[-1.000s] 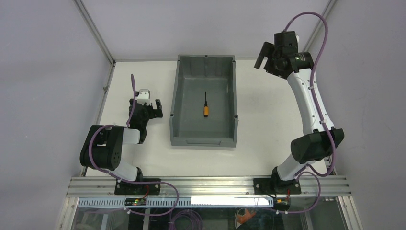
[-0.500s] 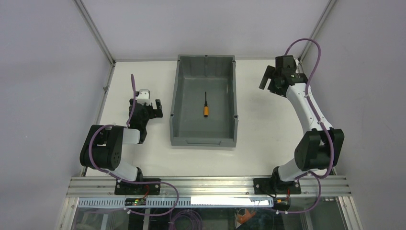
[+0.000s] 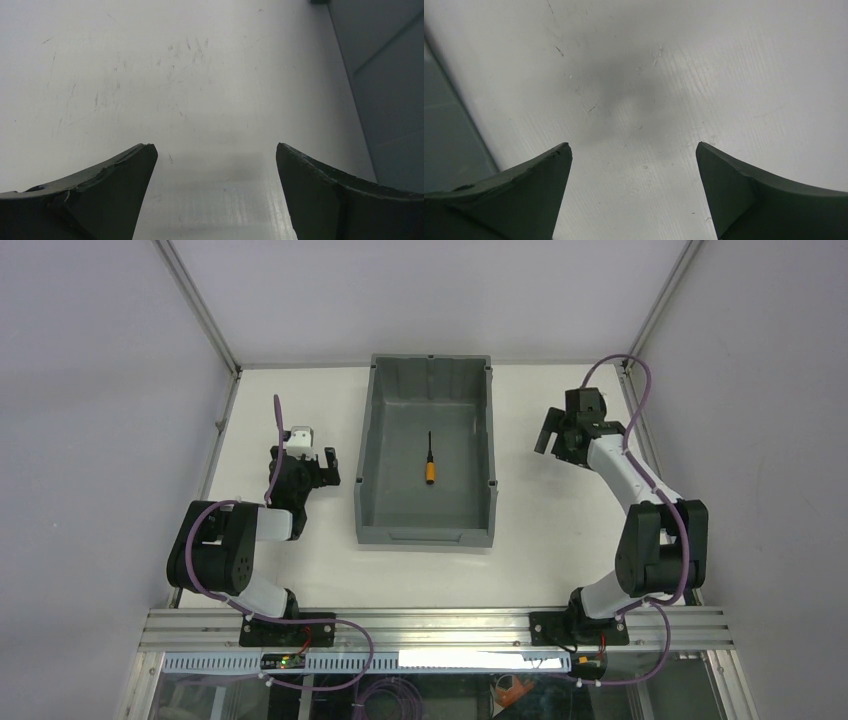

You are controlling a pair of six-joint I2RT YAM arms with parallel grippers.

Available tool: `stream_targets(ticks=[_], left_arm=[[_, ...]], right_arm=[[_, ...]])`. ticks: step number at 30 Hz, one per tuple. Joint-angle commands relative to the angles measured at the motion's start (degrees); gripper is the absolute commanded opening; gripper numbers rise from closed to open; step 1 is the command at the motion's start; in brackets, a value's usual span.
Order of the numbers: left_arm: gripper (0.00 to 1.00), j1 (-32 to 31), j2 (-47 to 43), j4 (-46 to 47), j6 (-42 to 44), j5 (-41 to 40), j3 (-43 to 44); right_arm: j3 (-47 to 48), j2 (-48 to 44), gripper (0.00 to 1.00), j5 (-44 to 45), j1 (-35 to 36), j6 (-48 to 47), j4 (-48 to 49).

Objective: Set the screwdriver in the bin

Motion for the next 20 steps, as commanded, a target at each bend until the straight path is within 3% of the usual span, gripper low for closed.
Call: stream_targets(ticks=[1, 20], left_arm=[[0.99, 0.60, -1.83, 1.56, -0.44, 0.88, -0.51], [0.99, 0.60, -1.90, 1.54, -0.44, 0.88, -0.51]], right_arm=[[-2.63, -1.22, 0.99, -1.15, -0.39, -0.32, 6.89], [-5.31, 1.76, 0.99, -2.83, -0.40, -0.24, 9.41]])
